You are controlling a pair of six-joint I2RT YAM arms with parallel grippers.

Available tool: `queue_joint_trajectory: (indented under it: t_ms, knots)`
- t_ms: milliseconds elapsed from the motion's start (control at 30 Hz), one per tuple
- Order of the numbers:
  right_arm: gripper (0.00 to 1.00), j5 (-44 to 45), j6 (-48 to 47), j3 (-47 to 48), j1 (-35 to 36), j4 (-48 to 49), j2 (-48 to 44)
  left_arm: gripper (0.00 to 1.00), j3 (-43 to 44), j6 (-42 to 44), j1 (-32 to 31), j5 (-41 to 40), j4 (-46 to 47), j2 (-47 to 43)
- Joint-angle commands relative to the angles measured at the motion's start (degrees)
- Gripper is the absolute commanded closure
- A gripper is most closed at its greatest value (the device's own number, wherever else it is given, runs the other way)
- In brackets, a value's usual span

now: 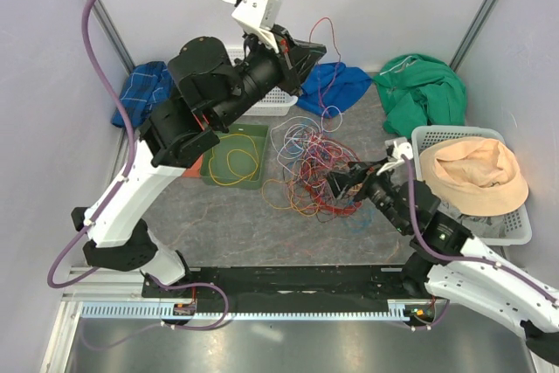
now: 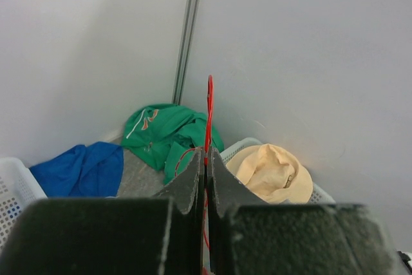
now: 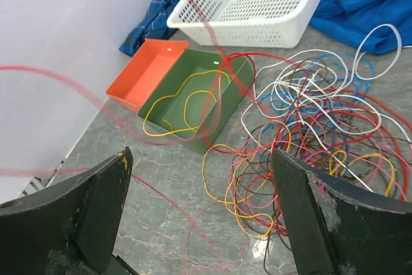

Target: Untangle the cables

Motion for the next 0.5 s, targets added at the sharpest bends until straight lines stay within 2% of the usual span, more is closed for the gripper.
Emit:
queue_joint_trajectory:
  t_ms: [0, 167, 200, 267, 300, 333, 400, 433, 467]
  knots:
    - [0.04, -2.55, -1.46, 1.6, -0.05, 8.68, 5.14, 0.98, 0.51, 2.0, -0.1, 0.35, 0.48, 0.02]
    - [0.05, -0.62, -2.86, 1.86, -0.05, 16.68, 11.47, 0.98, 0.51, 1.56, -0.09, 0.88, -0.05, 0.28]
    - [0.06, 1.99, -3.22, 1.95, -0.05, 17.56, 12.44, 0.98, 0.33, 1.47, -0.1, 0.88, -0.22, 0.45]
    - [0.13, 6.12, -3.75, 2.21, -0.05, 19.59, 14.81, 0.98, 0.16, 1.38, -0.09, 0.97, -0.4, 0.37]
    - [0.17, 9.19, -4.01, 2.39, -0.14, 20.2, 15.43, 0.98, 0.07, 1.38, -0.01, 0.97, -0.66, 0.37]
    - [0.27, 10.44, -4.45, 2.39, -0.14, 22.3, 16.57, 0.98, -0.02, 1.38, -0.09, 0.79, -0.75, 0.28]
    - [0.39, 11.68, -4.63, 1.52, -0.23, 24.94, 16.76, 0.98, -0.28, 1.56, -0.01, 0.53, -0.84, 0.19]
    - [0.51, 12.21, -4.63, 0.9, -0.23, 28.0, 16.58, 0.98, -0.37, 1.56, -0.01, 0.27, -1.01, 0.11]
    - [0.57, 12.65, -4.1, -0.15, -0.23, 28.99, 16.58, 0.98, -0.37, 1.65, -0.01, 0.09, -1.1, 0.11]
